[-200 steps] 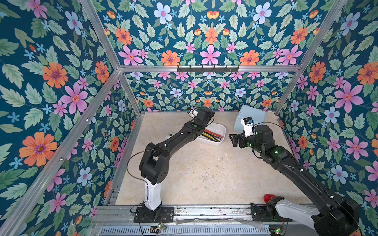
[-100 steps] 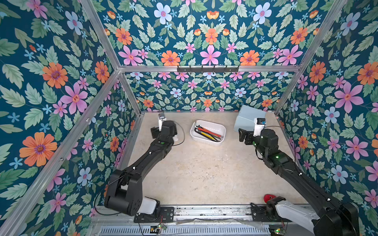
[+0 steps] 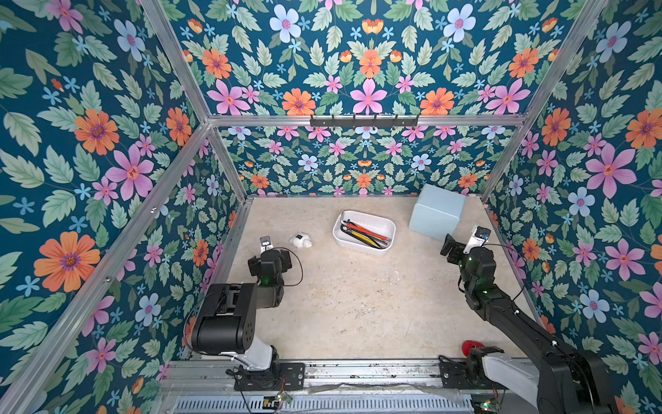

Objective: Put the hex key on the desktop into the storage box
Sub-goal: Reset both arms

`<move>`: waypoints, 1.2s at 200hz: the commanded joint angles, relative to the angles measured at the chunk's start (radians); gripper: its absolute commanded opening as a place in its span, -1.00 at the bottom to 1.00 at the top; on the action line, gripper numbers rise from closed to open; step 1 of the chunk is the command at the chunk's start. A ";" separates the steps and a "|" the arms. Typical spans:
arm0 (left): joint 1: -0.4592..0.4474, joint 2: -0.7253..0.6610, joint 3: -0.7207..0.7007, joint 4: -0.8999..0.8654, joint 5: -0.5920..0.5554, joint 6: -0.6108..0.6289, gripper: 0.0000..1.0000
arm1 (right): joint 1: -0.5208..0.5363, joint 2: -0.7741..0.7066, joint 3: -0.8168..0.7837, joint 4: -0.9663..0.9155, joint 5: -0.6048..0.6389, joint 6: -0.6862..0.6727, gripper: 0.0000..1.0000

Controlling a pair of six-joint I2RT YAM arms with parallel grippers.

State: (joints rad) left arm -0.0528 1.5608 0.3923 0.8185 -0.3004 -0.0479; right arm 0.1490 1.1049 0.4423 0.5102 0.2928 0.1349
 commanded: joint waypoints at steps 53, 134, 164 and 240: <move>0.031 0.043 -0.113 0.425 0.144 0.021 0.99 | -0.070 0.202 -0.187 0.498 0.076 -0.096 0.99; 0.028 0.036 -0.109 0.398 0.144 0.022 0.99 | -0.111 0.351 -0.325 0.880 -0.007 -0.100 0.99; 0.030 0.036 -0.109 0.398 0.144 0.022 0.99 | -0.111 0.344 -0.321 0.861 -0.010 -0.101 0.99; 0.028 0.036 -0.107 0.399 0.146 0.024 0.99 | -0.111 0.349 -0.323 0.873 -0.011 -0.101 0.99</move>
State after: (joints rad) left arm -0.0246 1.5978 0.2802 1.1816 -0.1596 -0.0277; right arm 0.0372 1.4536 0.1181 1.3415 0.2882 0.0360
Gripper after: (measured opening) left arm 0.995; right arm 0.993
